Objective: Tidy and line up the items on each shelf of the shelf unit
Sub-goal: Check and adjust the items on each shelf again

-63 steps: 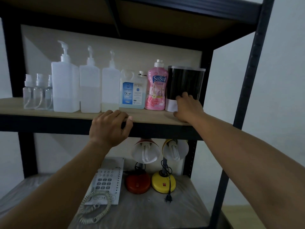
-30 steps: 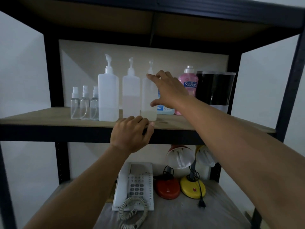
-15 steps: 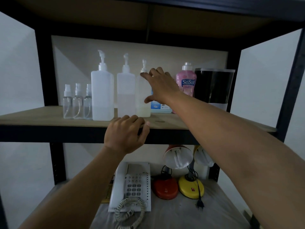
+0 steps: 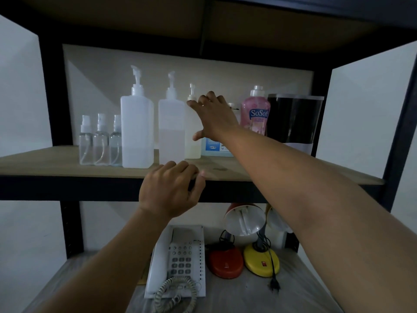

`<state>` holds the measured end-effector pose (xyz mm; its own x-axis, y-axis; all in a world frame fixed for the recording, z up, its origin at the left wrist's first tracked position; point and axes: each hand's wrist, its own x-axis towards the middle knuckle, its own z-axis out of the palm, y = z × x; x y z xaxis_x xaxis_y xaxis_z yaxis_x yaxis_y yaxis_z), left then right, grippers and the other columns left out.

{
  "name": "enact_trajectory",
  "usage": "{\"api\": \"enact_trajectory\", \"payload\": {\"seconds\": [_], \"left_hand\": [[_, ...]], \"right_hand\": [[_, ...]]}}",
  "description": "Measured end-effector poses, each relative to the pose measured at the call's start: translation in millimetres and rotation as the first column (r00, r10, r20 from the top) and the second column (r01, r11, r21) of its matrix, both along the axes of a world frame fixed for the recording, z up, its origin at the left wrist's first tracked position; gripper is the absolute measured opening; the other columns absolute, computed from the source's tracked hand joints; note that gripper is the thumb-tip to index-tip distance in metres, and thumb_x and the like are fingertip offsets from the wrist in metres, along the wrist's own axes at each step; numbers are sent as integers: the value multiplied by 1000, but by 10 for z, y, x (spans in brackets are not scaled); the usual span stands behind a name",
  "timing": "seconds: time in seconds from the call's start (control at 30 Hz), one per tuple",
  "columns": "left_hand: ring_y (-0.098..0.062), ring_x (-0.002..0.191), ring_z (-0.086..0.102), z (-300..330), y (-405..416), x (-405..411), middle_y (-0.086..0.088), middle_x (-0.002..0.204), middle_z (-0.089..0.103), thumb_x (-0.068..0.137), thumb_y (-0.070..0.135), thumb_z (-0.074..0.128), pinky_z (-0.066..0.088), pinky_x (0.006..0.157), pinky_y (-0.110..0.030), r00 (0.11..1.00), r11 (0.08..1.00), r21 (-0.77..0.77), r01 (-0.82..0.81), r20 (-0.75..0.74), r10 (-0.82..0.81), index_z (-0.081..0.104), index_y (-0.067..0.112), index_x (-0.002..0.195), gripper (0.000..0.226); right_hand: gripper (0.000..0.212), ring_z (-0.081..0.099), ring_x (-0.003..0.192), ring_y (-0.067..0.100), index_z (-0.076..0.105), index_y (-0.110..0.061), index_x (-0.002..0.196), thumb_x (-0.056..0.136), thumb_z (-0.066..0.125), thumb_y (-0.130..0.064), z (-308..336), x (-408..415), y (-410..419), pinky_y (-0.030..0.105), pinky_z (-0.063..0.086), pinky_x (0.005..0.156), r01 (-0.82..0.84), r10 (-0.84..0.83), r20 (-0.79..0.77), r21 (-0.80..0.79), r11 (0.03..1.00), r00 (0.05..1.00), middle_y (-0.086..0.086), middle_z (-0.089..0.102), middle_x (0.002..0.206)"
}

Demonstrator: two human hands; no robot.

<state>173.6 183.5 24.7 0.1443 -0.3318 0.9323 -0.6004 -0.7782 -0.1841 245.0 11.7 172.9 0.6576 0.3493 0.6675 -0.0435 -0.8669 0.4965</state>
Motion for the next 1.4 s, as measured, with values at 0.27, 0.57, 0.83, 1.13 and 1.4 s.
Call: {"api": "enact_trajectory", "payload": {"seconds": [0.27,0.57,0.83,1.13,1.4], "left_hand": [[-18,57,58,-1,5,3,2,69,66,102,39,43,43,54,-27,1000,1000,1,12,28,-12,72,17,79,43],[-17,56,57,-12,3,25,2,68,66,103,41,40,43,52,-26,999,1000,-4,12,31,-12,71,18,79,46],[-18,57,58,-10,10,31,2,70,66,103,41,39,42,53,-25,1000,1000,1,8,24,-8,71,18,80,46],[-16,56,57,-13,8,31,3,69,66,103,41,39,42,53,-25,1000,1000,-1,2,27,-2,71,18,79,46],[-16,57,58,-16,4,41,3,69,67,103,42,37,43,53,-26,999,1000,-5,-1,37,1,72,19,79,48]], "right_hand": [[105,41,130,29,32,-18,153,73,77,-68,4,126,24,43,39,103,48,-48,0,-20,999,999,9,52,140],[104,44,127,30,34,-15,151,72,78,-66,-8,248,33,44,42,101,68,-68,11,-33,997,998,11,54,137],[104,44,127,31,32,-15,152,73,80,-62,-46,318,33,45,43,101,53,-53,-4,7,999,999,13,51,138],[106,46,124,32,26,-17,156,75,78,-63,-66,323,14,44,43,100,52,-51,-26,48,997,998,15,53,134],[107,47,123,31,26,-15,155,75,76,-65,-74,334,11,43,42,100,67,-67,0,9,998,998,14,56,132]]}}
